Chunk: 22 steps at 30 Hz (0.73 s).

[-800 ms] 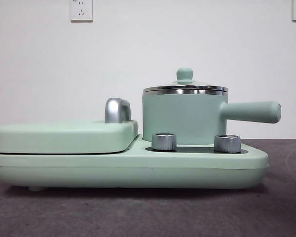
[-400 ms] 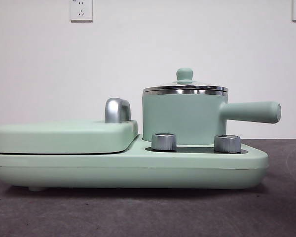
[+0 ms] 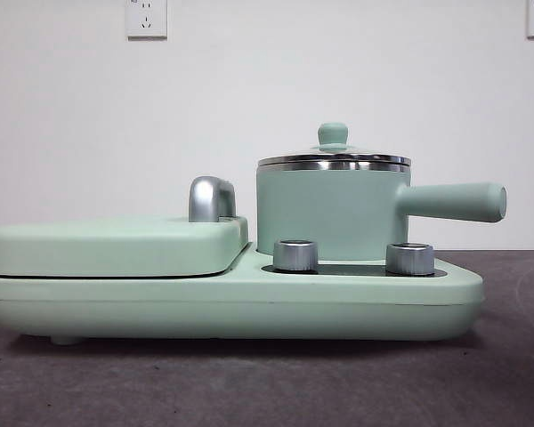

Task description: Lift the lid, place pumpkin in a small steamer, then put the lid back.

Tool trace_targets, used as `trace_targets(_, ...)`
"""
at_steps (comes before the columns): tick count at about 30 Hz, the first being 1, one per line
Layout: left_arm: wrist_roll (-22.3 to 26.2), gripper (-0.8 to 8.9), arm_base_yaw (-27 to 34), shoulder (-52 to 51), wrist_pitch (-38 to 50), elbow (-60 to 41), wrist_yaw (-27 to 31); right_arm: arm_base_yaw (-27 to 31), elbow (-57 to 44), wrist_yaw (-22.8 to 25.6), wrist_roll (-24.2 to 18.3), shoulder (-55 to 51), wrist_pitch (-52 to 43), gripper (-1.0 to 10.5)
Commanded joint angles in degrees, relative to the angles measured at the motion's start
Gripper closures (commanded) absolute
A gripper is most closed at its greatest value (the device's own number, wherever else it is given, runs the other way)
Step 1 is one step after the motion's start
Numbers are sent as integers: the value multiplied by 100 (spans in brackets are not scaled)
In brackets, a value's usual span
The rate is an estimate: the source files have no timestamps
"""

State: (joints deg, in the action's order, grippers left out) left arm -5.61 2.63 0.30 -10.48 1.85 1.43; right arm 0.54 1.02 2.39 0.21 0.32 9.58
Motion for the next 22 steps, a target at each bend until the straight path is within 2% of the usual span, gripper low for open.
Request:
trace_targets(1,-46,785,-9,-11,-26,-105,28,7,-28,22,-24,-11,-57,933)
trace_targets(22,-46,785,-160,-11,-26,-105,28,15,-26,22,-24,-11,-57,933)
